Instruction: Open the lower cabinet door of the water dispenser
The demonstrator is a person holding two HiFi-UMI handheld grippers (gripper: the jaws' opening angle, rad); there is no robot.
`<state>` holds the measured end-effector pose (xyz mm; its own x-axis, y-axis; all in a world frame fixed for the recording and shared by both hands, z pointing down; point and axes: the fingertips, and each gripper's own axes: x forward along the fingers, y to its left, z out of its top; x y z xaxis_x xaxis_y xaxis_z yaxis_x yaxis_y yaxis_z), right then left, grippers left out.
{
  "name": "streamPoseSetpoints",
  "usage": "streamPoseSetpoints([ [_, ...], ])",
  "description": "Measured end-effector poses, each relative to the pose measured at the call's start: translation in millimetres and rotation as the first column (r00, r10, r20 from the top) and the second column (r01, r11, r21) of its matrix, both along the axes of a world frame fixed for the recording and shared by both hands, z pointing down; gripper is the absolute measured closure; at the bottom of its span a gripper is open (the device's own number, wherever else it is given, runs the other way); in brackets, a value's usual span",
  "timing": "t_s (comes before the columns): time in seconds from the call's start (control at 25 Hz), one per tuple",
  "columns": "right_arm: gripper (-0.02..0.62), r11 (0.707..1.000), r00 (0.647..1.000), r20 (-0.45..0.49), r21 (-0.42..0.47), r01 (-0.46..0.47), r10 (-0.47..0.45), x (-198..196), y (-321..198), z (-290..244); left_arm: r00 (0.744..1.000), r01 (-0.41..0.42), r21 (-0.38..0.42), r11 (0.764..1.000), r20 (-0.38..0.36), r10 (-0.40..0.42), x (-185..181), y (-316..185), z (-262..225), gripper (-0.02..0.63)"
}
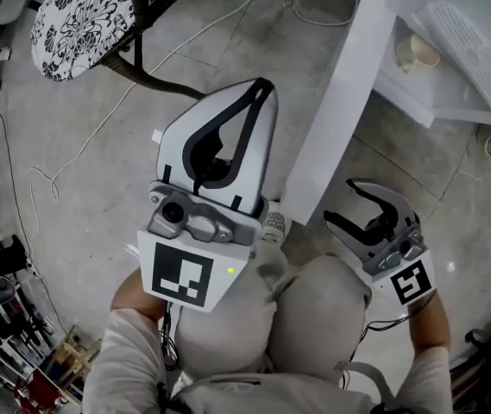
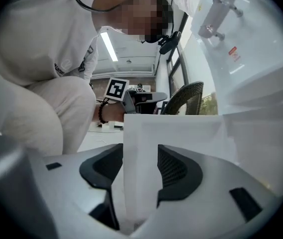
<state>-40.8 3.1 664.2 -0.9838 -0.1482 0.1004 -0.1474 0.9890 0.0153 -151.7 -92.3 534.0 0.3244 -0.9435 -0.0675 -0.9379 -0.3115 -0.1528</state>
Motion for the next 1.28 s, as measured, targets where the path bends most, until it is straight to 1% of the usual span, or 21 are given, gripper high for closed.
streamPoseSetpoints([
  [0.04,0.38,0.998,0.998,0.011,-0.006,-0.055,0.055,14.3,-5.0,-0.8,1.0,-0.004,0.003,1.0,0.002,0.004,1.7,0.3,-1.8,0.603],
  [0.08,0.425,0.992,0.992,0.038,-0.014,-0.122,0.123,29.6,-12.5,-6.1,1.0,-0.008,0.007,1.0,0.001,0.008,3.2,-0.3,-3.6,0.603],
  [0.12,0.483,0.981,0.978,0.075,-0.024,-0.192,0.193,44.8,-21.3,-14.8,1.0,-0.011,0.012,1.0,-0.001,0.011,4.8,-1.1,-5.6,0.603],
  [0.16,0.561,0.966,0.959,0.114,-0.035,-0.257,0.26,59.1,-30.2,-25.2,1.0,-0.015,0.018,1.0,-0.002,0.015,6.7,-1.7,-7.6,0.603],
  [0.28,0.58,0.912,0.886,0.216,-0.075,-0.404,0.41,94.0,-52.2,-56.3,1.0,-0.03,0.032,0.999,-0.002,0.03,13.2,-4.0,-13.2,0.603],
  [0.44,0.58,0.843,0.789,0.302,-0.129,-0.522,0.534,128.9,-71.3,-96.0,0.999,-0.045,0.04,0.998,-0.016,0.046,22.0,-7.4,-26.9,0.603],
  [0.56,0.578,0.79,0.727,0.325,-0.129,-0.599,0.604,153.3,-74.3,-133.2,0.998,-0.053,0.045,0.998,-0.014,0.054,28.9,-7.8,-50.3,0.603],
  [0.68,0.578,0.741,0.685,0.307,-0.122,-0.66,0.661,172.9,-66.3,-178.7,0.998,-0.055,0.032,0.998,-0.021,0.055,33.1,-6.5,-84.4,0.603],
  [0.84,0.578,0.668,0.63,0.249,-0.104,-0.737,0.735,194.0,-53.8,-249.0,0.998,-0.05,0.027,0.998,-0.031,0.051,41.4,-4.0,-150.3,0.603],
  [0.96,0.578,0.621,0.589,0.227,-0.102,-0.777,0.775,203.3,-43.6,-313.2,0.998,-0.061,0.023,0.998,-0.034,0.062,51.4,3.9,-207.3,0.603],
  [1.04,0.578,0.597,0.568,0.22,-0.097,-0.796,0.793,206.2,-38.0,-358.3,0.997,-0.068,0.023,0.997,-0.047,0.069,58.0,9.7,-250.0,0.603],
  [1.16,0.578,0.577,0.556,0.203,-0.06,-0.815,0.806,206.7,-27.5,-422.5,0.995,-0.07,0.017,0.997,-0.067,0.071,66.9,20.1,-316.1,0.603],
  [1.28,0.578,0.547,0.527,0.195,-0.062,-0.835,0.827,214.2,-16.1,-484.0,0.994,-0.077,0.001,0.997,-0.08,0.077,78.6,31.3,-379.6,0.603],
])
